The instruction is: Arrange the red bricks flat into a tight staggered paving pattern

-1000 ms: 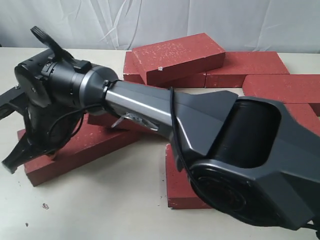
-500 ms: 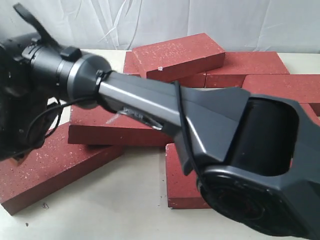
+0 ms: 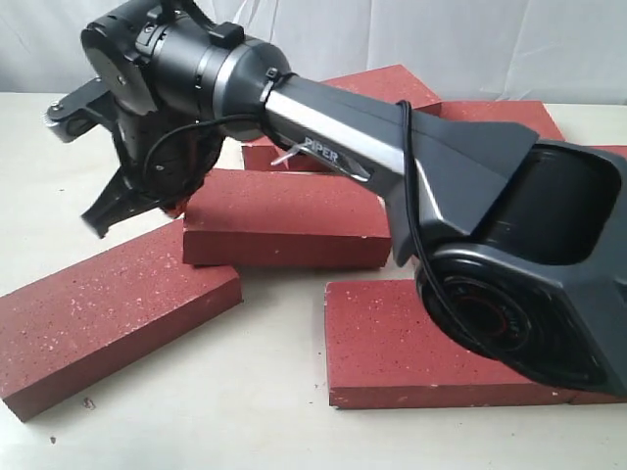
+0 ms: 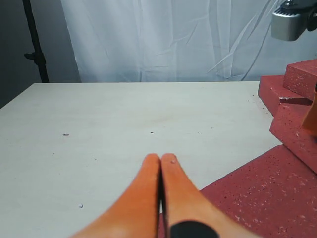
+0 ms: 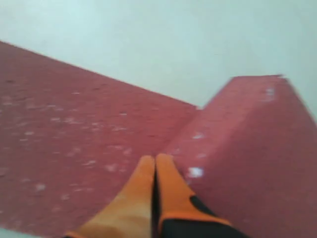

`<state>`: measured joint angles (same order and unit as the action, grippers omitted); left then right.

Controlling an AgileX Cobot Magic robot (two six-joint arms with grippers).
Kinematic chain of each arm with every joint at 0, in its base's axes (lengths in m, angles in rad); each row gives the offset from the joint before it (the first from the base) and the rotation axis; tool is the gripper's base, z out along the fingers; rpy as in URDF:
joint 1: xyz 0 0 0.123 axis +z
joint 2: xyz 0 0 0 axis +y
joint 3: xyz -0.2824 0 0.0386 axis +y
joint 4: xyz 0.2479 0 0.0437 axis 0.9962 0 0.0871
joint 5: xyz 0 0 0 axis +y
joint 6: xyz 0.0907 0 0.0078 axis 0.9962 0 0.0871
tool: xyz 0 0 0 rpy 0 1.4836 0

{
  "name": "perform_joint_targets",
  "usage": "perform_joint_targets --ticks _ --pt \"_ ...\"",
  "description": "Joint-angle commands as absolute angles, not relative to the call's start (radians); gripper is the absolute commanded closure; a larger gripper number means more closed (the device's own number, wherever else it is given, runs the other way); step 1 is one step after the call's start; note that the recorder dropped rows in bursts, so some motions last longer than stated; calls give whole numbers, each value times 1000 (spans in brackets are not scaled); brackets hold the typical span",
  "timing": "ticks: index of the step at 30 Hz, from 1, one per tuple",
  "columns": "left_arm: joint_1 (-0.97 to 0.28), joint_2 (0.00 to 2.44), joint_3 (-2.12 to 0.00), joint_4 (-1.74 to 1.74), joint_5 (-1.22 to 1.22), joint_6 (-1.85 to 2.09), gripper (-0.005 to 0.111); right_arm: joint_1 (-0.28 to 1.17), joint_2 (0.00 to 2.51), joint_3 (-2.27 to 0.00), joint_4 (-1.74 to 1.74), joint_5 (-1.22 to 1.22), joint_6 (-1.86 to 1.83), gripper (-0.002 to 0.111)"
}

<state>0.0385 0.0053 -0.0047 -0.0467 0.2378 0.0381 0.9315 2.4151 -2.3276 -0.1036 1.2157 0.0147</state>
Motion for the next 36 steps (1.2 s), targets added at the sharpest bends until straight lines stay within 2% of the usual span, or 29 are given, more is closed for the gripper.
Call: perform_joint_targets --ticks 1,15,22,26,36 --pt "42 0 0 -39 239 32 107 902 2416 -2327 -276 1221 85 109" --pt "42 0 0 -39 239 32 107 895 2318 -2329 -99 1221 12 109" --pt "42 0 0 -32 239 32 107 810 2281 -2288 144 1221 -71 109" --pt "42 0 0 -32 239 32 107 776 2237 -2180 227 1221 -123 109" --pt "42 0 0 -29 239 32 107 776 2064 -1774 78 1221 -182 109"
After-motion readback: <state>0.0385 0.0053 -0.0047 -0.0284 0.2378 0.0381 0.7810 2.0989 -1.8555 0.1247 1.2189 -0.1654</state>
